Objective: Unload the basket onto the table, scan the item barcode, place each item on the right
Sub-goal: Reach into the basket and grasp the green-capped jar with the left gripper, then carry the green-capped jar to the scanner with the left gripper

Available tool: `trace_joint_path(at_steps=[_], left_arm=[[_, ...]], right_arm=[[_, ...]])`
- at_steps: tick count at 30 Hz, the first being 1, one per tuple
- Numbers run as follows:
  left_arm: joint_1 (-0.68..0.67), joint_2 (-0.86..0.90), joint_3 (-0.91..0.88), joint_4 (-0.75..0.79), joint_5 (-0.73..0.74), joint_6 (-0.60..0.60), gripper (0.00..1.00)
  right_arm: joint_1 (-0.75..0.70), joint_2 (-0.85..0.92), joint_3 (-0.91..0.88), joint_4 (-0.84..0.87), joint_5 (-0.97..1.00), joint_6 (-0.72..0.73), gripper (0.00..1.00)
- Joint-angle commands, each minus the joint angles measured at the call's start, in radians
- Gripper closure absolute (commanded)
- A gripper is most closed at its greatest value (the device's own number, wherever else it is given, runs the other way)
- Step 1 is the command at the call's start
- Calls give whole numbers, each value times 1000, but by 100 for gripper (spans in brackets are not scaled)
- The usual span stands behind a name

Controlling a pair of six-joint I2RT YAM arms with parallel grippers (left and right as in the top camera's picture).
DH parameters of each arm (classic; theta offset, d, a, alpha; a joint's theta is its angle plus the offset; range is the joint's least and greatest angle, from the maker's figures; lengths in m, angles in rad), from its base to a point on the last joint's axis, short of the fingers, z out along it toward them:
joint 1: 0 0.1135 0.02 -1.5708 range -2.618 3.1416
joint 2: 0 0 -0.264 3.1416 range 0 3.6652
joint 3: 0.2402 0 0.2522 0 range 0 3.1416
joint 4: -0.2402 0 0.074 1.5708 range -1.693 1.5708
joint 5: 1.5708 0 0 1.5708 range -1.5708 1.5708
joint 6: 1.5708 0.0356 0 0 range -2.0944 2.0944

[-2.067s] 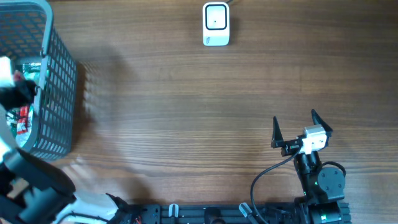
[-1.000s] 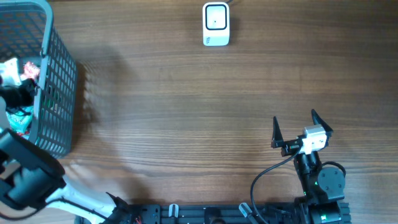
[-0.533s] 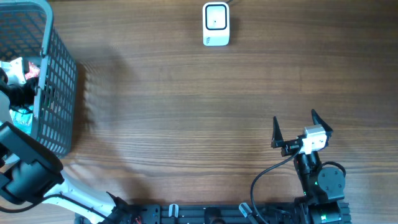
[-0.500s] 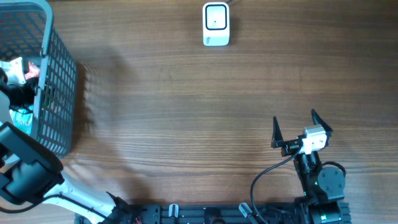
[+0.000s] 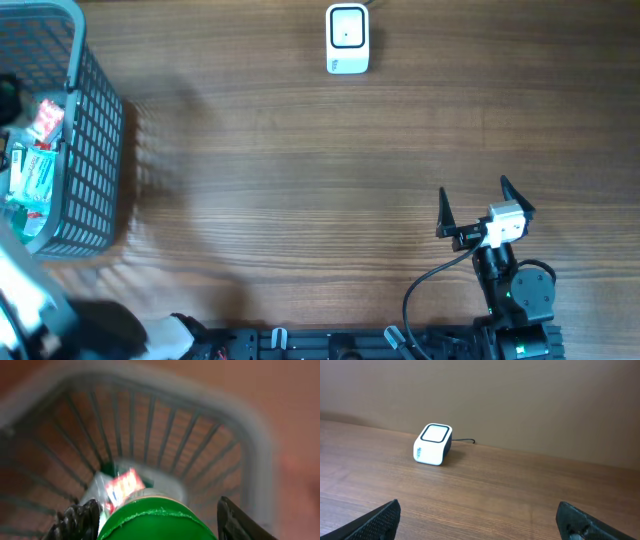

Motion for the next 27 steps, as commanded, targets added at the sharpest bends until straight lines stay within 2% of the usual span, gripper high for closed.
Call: trace_joint_path(at_steps=[1, 7, 12, 23, 27], left_arm=[[-2, -176, 31, 54, 16, -127, 47], [-27, -368, 31, 57, 20, -170, 47], [-111, -468, 31, 45, 20, -169, 49], [-273, -420, 31, -144, 20, -169, 51], [-370, -379, 31, -222, 20, -171, 51]], right_arm=[[0, -1, -1, 5, -6, 5, 0], [0, -1, -1, 5, -6, 5, 0], [0, -1, -1, 5, -6, 5, 0], [0, -1, -1, 5, -6, 5, 0], [0, -1, -1, 5, -6, 5, 0]])
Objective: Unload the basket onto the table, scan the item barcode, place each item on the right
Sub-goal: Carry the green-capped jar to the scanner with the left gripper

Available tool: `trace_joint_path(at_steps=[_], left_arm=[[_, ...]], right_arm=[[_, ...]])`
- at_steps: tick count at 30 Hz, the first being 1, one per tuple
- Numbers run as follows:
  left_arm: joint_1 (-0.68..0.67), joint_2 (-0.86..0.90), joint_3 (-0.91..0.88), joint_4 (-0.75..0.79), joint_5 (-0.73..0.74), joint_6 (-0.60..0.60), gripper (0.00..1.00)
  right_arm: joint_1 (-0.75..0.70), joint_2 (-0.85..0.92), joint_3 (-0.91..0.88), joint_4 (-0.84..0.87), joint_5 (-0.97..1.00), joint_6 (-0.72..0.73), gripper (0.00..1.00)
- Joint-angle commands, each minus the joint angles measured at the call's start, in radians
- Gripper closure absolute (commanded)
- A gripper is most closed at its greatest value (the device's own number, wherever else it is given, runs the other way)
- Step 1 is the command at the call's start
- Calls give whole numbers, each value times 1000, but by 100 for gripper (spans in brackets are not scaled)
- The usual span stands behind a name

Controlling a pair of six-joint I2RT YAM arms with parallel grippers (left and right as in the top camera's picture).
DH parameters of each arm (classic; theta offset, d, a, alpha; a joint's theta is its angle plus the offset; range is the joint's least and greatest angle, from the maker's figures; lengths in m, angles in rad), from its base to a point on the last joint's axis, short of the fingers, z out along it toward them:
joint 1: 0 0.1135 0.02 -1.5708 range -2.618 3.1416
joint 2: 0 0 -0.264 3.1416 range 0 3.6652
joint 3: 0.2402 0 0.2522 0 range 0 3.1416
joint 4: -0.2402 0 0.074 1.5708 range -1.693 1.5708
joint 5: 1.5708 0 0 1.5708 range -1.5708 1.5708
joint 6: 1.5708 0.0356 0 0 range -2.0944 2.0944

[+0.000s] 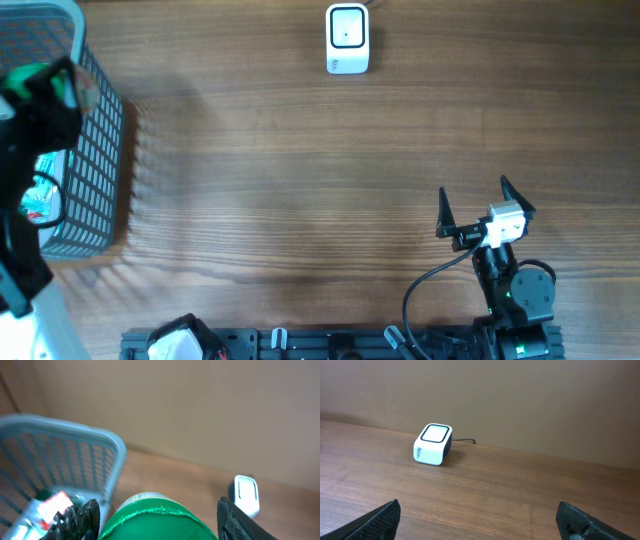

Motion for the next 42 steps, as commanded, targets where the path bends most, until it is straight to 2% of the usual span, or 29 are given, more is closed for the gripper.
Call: trace_joint_path(at_steps=[1, 5, 10, 13, 18, 21, 27, 31, 34, 36, 40, 42], left_arm=[[-107, 34, 16, -53, 7, -14, 51], [-237, 103, 16, -137, -8, -56, 52], [-443, 236, 16, -227, -71, -169, 52], [-560, 321, 12, -236, -82, -222, 53], [-789, 513, 11, -218, -224, -331, 53], [-897, 631, 11, -165, -262, -365, 51], [-1071, 851, 11, 67, -269, -422, 59], [-1145, 921, 11, 185, -318, -453, 60], [-1207, 949, 11, 240, -406, -471, 60], [-1242, 955, 11, 246, -466, -481, 56], [-1286, 962, 11, 241, -488, -480, 38], [-1299, 966, 11, 232, -488, -480, 25]], right_arm=[[0, -1, -1, 5, -6, 5, 0], [0, -1, -1, 5, -6, 5, 0], [0, -1, -1, 5, -6, 5, 0], [0, -1, -1, 5, -6, 5, 0], [0, -1, -1, 5, -6, 5, 0], [0, -1, -1, 5, -6, 5, 0], [0, -1, -1, 5, -6, 5, 0], [0, -1, -1, 5, -6, 5, 0], [0, -1, -1, 5, -6, 5, 0], [0, -1, -1, 5, -6, 5, 0], [0, -1, -1, 5, -6, 5, 0], [0, -1, -1, 5, -6, 5, 0]])
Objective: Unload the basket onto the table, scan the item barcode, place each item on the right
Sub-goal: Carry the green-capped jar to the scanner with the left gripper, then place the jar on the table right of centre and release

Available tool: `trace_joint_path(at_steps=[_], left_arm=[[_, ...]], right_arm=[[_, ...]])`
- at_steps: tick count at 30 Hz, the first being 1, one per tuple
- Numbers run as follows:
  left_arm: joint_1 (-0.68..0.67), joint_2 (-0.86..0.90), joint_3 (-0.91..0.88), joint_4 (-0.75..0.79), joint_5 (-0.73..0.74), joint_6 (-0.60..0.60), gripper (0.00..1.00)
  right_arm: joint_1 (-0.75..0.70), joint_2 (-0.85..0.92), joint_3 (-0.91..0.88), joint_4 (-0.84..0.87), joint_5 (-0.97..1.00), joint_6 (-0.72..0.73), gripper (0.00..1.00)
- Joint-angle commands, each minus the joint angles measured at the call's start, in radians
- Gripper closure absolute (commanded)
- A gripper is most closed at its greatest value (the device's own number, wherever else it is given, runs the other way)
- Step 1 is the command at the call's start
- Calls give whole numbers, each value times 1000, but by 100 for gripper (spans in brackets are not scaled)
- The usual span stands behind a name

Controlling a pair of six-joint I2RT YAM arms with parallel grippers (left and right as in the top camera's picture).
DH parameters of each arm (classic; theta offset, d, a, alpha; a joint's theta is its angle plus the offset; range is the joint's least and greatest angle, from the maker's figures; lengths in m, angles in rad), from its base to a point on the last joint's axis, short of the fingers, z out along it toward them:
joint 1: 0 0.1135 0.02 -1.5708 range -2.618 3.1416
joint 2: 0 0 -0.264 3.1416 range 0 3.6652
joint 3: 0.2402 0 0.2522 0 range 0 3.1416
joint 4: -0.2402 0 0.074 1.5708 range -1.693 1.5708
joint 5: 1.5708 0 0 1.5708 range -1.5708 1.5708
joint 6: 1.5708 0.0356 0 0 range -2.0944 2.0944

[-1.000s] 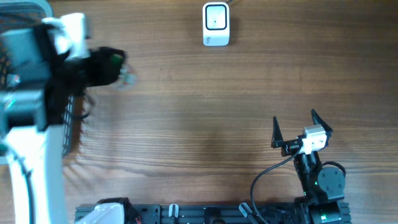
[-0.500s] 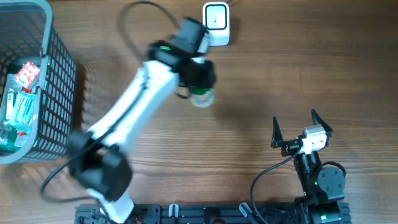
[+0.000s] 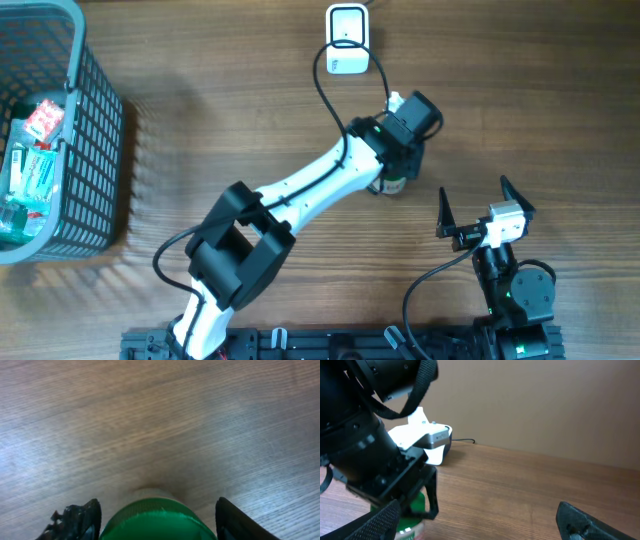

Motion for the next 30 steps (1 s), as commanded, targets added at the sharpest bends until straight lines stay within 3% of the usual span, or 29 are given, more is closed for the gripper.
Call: trace_joint_path(at_steps=[1, 6, 11, 16, 23, 30], left_arm=[[-22, 10, 12, -8, -57, -16, 23], [-23, 18, 12, -34, -56, -11, 0], [20, -54, 64, -62, -57, 71, 0], [163, -206, 284, -232, -58, 186, 0], [538, -349, 551, -493, -92, 283, 0], [998, -391, 555, -636, -106, 388, 0]], right_arm=[[0, -1, -1, 5, -6, 5, 0], [0, -1, -1, 5, -6, 5, 0], [0, -1, -1, 5, -6, 5, 0], [0, -1, -1, 5, -6, 5, 0], [0, -1, -1, 5, -6, 5, 0], [0, -1, -1, 5, -6, 5, 0]])
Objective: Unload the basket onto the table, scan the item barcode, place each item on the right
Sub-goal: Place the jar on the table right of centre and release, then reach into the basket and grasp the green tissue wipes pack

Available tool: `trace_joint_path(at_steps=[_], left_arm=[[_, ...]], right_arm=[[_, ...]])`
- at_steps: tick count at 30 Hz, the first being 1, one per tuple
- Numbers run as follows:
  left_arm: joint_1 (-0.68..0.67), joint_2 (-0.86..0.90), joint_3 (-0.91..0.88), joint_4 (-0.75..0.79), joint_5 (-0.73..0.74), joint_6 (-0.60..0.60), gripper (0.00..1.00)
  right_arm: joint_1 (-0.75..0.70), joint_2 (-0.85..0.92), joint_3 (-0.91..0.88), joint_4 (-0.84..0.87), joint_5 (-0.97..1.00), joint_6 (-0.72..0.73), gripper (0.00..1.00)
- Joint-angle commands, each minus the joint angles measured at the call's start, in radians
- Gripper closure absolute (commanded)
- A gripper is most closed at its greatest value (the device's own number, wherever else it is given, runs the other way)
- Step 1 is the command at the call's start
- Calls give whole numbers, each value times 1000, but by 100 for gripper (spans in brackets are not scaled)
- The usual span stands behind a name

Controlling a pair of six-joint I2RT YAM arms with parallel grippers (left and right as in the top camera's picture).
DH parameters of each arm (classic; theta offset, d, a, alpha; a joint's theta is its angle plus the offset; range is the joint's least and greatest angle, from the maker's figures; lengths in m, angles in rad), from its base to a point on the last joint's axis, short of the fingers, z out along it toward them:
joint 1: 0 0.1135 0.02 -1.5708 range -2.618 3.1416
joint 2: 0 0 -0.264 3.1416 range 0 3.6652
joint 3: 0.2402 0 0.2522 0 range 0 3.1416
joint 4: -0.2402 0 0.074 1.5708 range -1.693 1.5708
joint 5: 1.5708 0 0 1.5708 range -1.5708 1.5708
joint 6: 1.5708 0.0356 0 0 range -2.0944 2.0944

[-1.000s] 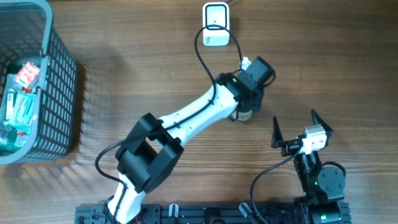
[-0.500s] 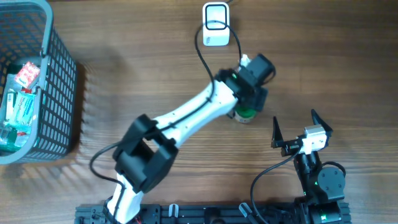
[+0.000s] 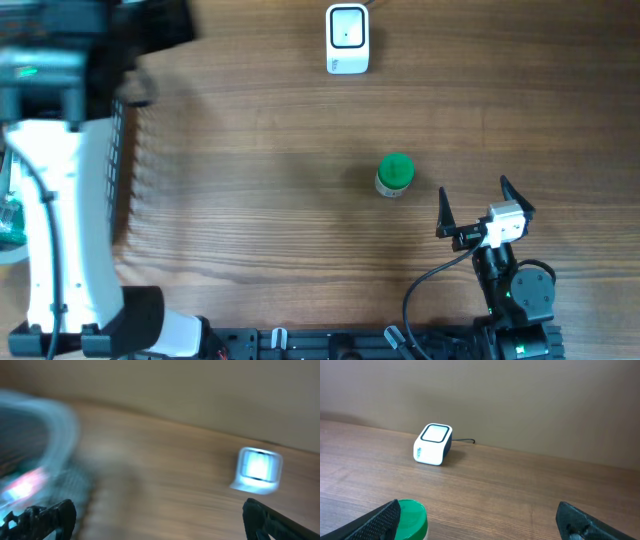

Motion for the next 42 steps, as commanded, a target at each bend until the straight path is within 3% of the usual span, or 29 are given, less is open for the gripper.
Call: trace_joint_path(at_steps=[1, 7, 13, 20, 27, 34, 42], left_arm=[[249, 31, -16, -86, -10, 111, 0], [534, 85, -59, -138, -10, 122, 0], [697, 126, -189, -132, -8, 127, 0], [727, 142, -410, -6, 43, 256, 0], [718, 143, -599, 146, 43, 256, 0], [716, 143, -789, 330, 122, 256, 7], [717, 143, -961, 518, 121, 256, 3]], right_arm=[[0, -1, -1, 5, -6, 5, 0], [0, -1, -1, 5, -6, 5, 0], [0, -1, -1, 5, -6, 5, 0], [0, -1, -1, 5, -6, 5, 0], [0, -1, -1, 5, -6, 5, 0], [0, -1, -1, 5, -6, 5, 0], [0, -1, -1, 5, -6, 5, 1]])
